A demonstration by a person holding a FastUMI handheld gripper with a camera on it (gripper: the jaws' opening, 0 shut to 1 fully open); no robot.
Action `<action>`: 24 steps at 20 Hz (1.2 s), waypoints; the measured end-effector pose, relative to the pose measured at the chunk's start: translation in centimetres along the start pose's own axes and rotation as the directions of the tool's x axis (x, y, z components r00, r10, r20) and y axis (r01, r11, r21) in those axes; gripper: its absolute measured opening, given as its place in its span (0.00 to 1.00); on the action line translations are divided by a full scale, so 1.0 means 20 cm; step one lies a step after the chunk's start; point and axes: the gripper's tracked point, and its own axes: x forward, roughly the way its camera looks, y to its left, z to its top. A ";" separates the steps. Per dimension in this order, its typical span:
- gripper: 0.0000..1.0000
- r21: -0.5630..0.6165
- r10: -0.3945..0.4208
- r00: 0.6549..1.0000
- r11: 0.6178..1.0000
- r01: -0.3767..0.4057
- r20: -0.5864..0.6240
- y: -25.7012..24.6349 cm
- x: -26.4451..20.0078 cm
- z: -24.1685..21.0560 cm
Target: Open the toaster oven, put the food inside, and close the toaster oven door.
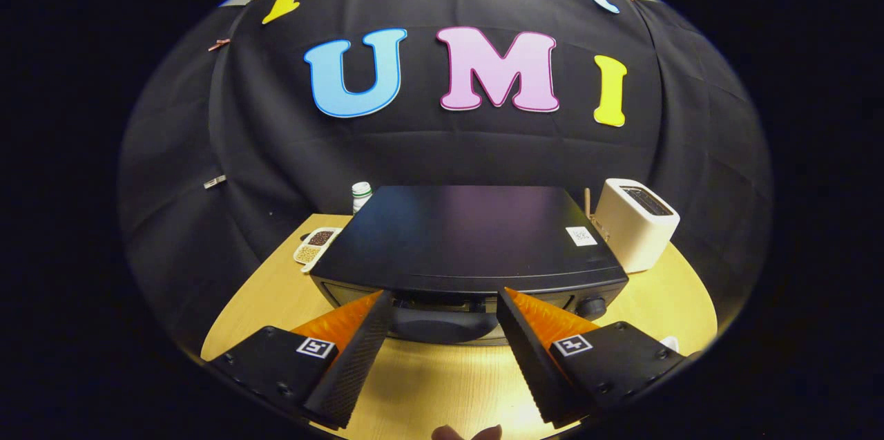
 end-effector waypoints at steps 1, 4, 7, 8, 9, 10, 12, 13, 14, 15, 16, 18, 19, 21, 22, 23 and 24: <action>0.99 0.000 -0.009 1.000 1.000 0.009 -0.013 0.00 0.03 -0.02; 0.99 0.000 -0.035 0.999 0.999 0.035 -0.037 0.00 0.10 -0.05; 0.98 0.016 -0.093 0.995 0.995 0.094 -0.047 -0.01 0.11 -0.06; 0.98 0.003 -0.109 0.993 0.994 0.109 -0.037 -0.01 0.11 -0.05; 0.97 -0.003 -0.113 0.993 0.994 0.112 -0.033 0.00 0.12 -0.06; 0.98 0.007 -0.106 0.994 0.994 0.106 -0.022 -0.01 0.11 -0.06; 0.97 0.022 -0.097 0.994 0.995 0.099 -0.048 -0.03 0.09 -0.12; 0.97 0.023 -0.091 0.995 0.995 0.092 -0.031 -0.02 0.09 -0.12; 0.97 0.015 -0.088 0.995 0.996 0.088 -0.038 -0.02 0.06 -0.14; 0.97 0.016 -0.087 0.996 0.996 0.088 -0.035 -0.02 0.03 -0.15; 0.98 0.019 -0.089 0.995 0.996 0.089 -0.035 -0.02 0.00 -0.17; 0.98 0.019 -0.090 0.995 0.996 0.091 -0.052 -0.02 -0.06 -0.24; 0.98 0.018 -0.088 0.994 0.996 0.089 -0.064 -0.02 -0.08 -0.28; 0.97 0.015 -0.082 0.994 0.996 0.083 -0.076 -0.01 -0.12 -0.34; 0.98 0.011 -0.079 0.994 0.997 0.080 -0.080 -0.01 -0.14 -0.36; 0.98 0.006 -0.076 0.993 0.997 0.076 -0.093 -0.01 -0.16 -0.40; 0.97 0.003 -0.074 0.992 0.997 0.074 -0.106 -0.01 -0.18 -0.43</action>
